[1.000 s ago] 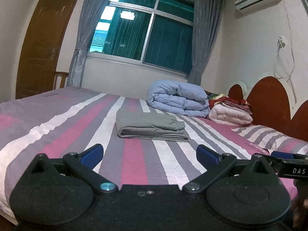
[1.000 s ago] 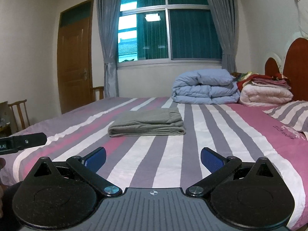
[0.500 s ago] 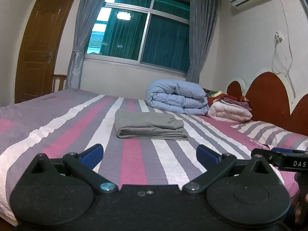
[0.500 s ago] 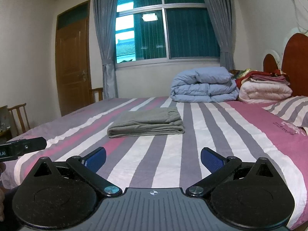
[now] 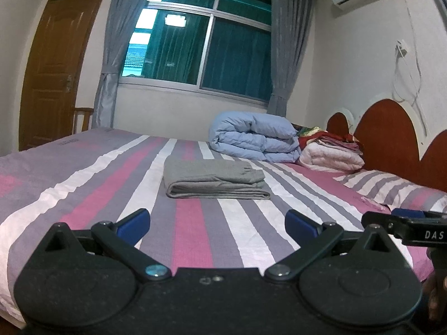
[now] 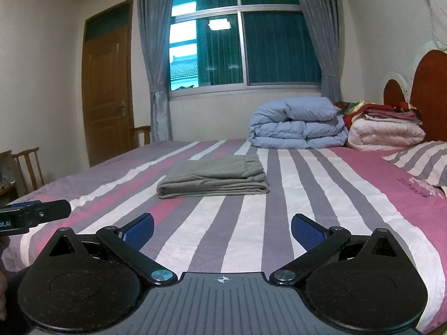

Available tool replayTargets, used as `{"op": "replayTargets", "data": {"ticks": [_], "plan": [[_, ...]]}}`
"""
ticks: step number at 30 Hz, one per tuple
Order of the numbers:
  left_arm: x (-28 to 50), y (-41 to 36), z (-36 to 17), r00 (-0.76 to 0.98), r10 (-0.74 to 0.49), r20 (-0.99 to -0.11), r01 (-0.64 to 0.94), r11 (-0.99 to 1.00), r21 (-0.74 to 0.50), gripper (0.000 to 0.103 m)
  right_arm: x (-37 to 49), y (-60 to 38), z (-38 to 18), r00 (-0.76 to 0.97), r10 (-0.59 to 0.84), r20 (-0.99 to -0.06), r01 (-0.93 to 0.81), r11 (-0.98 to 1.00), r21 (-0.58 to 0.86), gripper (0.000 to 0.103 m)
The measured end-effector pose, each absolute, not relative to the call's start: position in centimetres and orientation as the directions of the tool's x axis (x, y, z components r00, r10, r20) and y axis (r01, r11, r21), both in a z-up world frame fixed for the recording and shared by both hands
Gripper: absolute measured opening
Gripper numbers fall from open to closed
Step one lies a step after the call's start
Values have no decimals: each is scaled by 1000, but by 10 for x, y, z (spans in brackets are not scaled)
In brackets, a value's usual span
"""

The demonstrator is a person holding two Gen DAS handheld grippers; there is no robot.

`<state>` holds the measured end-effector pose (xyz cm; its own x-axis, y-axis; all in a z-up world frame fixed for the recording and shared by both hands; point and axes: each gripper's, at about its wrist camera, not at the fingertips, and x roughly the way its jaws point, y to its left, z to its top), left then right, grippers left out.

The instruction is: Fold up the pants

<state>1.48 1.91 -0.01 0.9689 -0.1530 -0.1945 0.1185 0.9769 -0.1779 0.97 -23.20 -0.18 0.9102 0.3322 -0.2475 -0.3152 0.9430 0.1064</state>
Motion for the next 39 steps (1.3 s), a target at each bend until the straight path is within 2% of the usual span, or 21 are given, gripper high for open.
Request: {"op": "replayTargets", "data": {"ticks": [39], "plan": [[15, 19, -2, 968, -154, -197, 122, 979, -166, 97, 12, -233, -4, 908, 337, -251, -321, 941, 102, 103]]}}
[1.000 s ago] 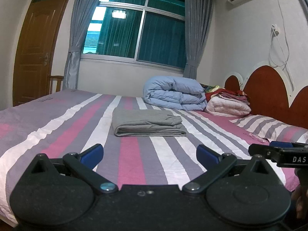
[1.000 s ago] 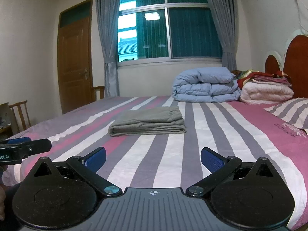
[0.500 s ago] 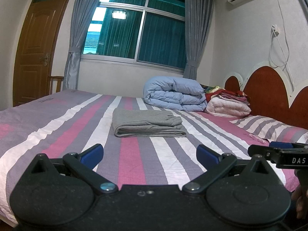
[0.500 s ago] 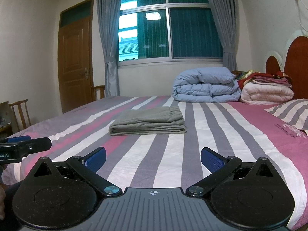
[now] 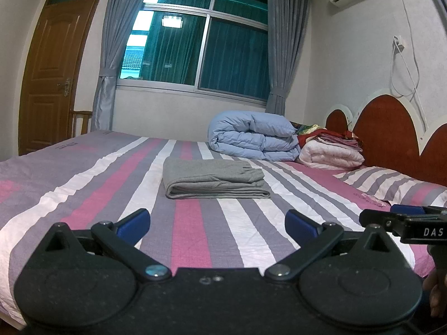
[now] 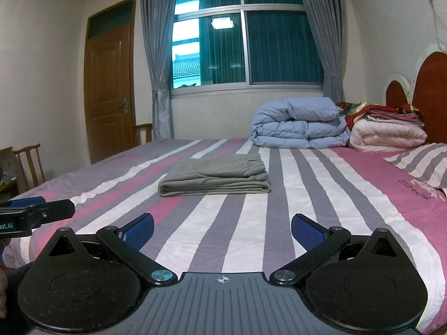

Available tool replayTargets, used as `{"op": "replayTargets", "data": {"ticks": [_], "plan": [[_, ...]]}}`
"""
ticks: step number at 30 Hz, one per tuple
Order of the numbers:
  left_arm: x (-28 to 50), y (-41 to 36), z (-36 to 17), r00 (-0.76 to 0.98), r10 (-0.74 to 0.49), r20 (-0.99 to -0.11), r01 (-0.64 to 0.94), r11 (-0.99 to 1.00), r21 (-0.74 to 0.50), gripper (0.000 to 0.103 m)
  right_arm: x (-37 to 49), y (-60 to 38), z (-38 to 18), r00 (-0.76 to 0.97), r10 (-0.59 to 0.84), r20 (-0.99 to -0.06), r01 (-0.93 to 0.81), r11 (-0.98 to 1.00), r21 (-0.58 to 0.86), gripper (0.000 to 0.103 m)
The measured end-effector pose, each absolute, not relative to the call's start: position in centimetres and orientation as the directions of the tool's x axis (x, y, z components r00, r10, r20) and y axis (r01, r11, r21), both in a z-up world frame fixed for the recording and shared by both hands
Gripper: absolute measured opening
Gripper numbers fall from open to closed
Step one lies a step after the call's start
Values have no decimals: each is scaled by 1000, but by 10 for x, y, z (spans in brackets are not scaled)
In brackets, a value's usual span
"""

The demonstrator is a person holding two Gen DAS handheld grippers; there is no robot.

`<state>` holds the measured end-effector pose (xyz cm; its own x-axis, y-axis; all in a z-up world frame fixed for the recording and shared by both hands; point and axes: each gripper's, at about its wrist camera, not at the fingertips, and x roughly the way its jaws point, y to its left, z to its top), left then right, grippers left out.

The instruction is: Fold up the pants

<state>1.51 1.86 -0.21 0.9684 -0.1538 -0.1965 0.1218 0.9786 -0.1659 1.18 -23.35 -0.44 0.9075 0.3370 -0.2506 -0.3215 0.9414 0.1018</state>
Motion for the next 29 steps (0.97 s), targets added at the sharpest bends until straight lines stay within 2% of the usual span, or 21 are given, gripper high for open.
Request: {"op": "replayTargets", "data": {"ticks": [29], "plan": [[15, 22, -3, 965, -183, -188, 160, 978, -134, 97, 12, -234, -4, 907, 338, -250, -323, 941, 100, 103]]}}
